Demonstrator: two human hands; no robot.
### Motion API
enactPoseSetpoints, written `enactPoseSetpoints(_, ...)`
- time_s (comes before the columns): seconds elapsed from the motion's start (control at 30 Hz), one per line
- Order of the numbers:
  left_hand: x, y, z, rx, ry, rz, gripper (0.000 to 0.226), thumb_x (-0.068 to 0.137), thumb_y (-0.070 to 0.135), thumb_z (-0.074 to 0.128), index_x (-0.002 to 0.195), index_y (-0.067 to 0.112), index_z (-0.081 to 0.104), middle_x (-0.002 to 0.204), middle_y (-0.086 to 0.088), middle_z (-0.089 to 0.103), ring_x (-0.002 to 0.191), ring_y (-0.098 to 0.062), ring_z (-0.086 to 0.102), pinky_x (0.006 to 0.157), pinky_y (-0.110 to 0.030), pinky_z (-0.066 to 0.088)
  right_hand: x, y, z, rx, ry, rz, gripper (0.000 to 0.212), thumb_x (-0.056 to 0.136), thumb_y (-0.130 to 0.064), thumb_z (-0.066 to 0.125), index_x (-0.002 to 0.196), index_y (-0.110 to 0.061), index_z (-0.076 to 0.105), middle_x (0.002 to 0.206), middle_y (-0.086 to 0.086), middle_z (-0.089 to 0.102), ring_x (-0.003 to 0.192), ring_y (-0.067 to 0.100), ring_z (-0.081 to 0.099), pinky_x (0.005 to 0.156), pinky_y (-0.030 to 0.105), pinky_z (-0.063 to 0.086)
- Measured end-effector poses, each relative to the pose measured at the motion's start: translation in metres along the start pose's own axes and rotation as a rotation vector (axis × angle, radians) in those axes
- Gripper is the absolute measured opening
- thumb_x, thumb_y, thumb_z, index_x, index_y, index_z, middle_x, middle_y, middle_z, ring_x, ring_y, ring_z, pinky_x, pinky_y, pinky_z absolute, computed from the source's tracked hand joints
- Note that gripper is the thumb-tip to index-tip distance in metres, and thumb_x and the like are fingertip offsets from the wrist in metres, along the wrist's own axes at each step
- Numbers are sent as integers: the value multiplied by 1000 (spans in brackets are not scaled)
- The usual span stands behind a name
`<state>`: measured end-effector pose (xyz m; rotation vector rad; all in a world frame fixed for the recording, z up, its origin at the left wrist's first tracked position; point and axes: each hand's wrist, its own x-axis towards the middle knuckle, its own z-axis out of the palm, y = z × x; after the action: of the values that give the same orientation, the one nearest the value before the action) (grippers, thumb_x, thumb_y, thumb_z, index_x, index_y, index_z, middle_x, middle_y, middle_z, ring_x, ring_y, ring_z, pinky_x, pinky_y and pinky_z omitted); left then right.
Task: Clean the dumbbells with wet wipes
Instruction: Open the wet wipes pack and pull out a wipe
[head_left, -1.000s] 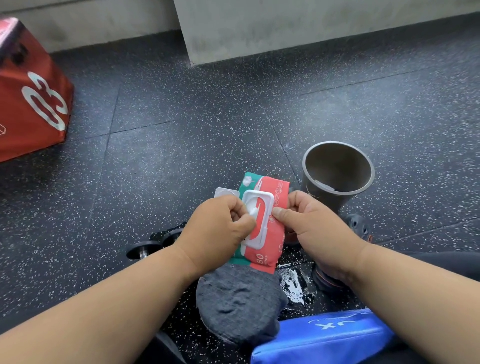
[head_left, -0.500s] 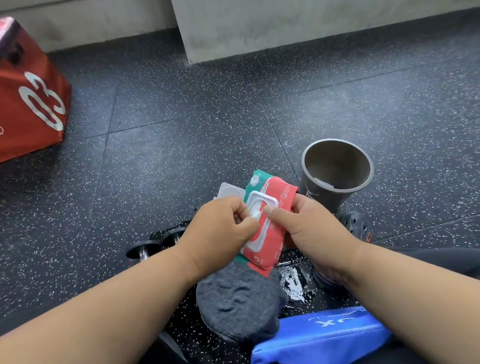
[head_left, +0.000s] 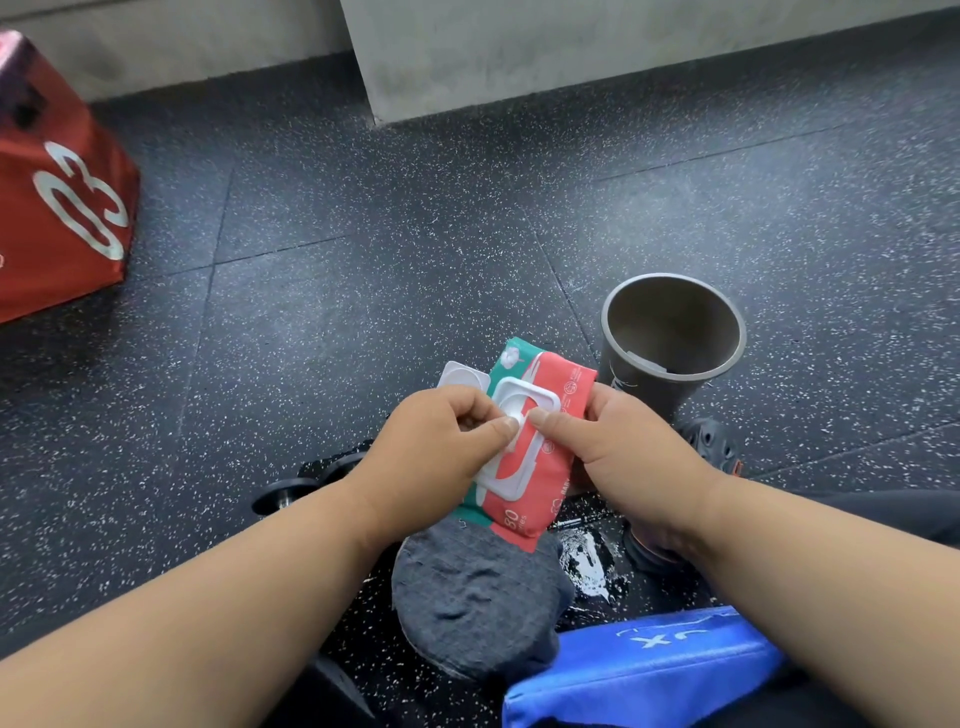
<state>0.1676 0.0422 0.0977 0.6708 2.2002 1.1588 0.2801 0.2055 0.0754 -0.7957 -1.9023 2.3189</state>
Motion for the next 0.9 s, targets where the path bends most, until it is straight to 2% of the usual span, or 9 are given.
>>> enactPoseSetpoints(0.1,-3,4,-1,-229,-52,-91,16,101,16,72,88,7,73,80,-9,76,71,-12,65,69,-27,54,-1,-2,0,11,-21,23,18,105,-12,64,122,-12,71,106,8,83,99,29,80,91,49,64)
enactPoseSetpoints(0.2,-6,9,-2,-400,-77,-133,16,104,10,65,89,5,69,73,-2,72,60,-7,62,58,-18,51,-1,-3,0,23,-36,71,16,105,-11,64,120,-11,70,103,7,83,91,23,81,72,36,65)
enactPoseSetpoints(0.3,-6,14,-2,-559,-95,-151,16,104,4,58,90,3,65,67,-1,69,53,-6,60,52,-17,49,0,-2,0,-2,-36,88,14,105,-12,65,117,-13,71,101,8,83,87,22,81,65,34,63)
enactPoseSetpoints(0.43,-5,14,-6,-567,-123,-93,11,104,8,62,93,5,63,69,3,64,57,-3,58,56,-13,48,3,-1,-2,-68,17,71,13,103,-12,68,114,-13,73,98,8,83,80,20,80,59,34,63)
enactPoseSetpoints(0.53,-1,12,-13,-514,-114,-33,10,93,24,70,88,16,67,83,-2,62,75,-12,54,71,-21,48,3,7,-3,-169,59,66,13,101,-13,69,113,-13,73,101,14,82,86,33,80,71,47,66)
enactPoseSetpoints(0.6,3,10,-16,-563,-87,-37,9,90,25,67,83,20,68,87,-5,62,82,-19,54,78,-29,49,3,11,-3,-155,69,78,12,101,-12,67,111,-9,73,102,22,80,79,36,78,66,44,63)
enactPoseSetpoints(0.63,5,10,-16,-616,-62,-50,10,90,23,64,82,19,67,87,-6,63,80,-19,58,77,-30,52,3,12,-3,-149,71,80,12,101,-12,67,111,-8,73,102,22,80,80,37,77,68,44,63)
enactPoseSetpoints(0.77,10,13,-20,-794,112,-156,24,102,13,52,84,11,68,82,-12,65,72,-22,68,74,-40,60,6,10,-3,-98,63,78,15,101,-13,68,115,-10,72,101,12,83,98,39,78,90,59,63)
enactPoseSetpoints(0.9,11,9,-26,-716,199,-216,35,106,8,50,79,12,73,79,-12,66,66,-23,63,58,-34,53,6,11,-1,6,72,82,16,103,-11,65,117,-9,71,105,18,81,102,42,77,94,58,60)
